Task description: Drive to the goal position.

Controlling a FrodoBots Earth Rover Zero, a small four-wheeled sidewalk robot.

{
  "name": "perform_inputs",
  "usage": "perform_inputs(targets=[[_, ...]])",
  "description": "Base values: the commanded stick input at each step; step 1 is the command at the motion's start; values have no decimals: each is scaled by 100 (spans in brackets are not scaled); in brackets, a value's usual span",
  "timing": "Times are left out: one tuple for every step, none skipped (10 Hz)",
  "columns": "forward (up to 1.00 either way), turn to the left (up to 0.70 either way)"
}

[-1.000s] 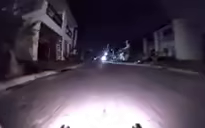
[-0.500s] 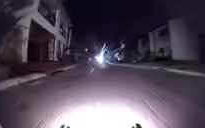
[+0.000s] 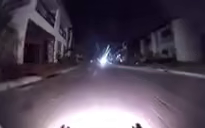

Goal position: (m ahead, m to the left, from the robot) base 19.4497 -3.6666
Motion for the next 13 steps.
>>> perform_inputs(targets=[[85,0],[85,0],[85,0],[85,0],[85,0],[85,0],[85,0],[85,0],[85,0],[85,0],[85,0],[85,0],[85,0]])
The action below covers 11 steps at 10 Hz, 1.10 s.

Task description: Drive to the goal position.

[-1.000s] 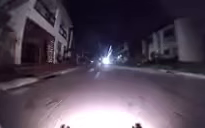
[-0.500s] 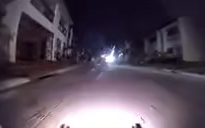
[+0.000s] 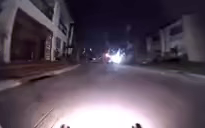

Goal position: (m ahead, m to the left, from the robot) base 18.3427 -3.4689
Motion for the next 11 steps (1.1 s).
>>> perform_inputs(targets=[[85,0],[85,0],[85,0],[85,0],[85,0],[85,0],[85,0],[85,0],[85,0],[85,0],[85,0]])
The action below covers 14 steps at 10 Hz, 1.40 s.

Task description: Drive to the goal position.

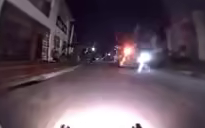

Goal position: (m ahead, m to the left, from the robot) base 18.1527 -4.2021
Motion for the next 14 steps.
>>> perform_inputs(targets=[[85,0],[85,0],[85,0],[85,0],[85,0],[85,0],[85,0],[85,-22],[85,-26],[85,-28],[85,-28],[85,-5],[85,0],[85,0]])
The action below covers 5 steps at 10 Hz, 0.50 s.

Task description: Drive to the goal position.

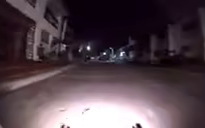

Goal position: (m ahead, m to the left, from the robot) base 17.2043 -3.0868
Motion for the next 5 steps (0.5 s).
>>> perform_inputs(targets=[[85,0],[85,0],[85,0],[85,0],[85,0]])
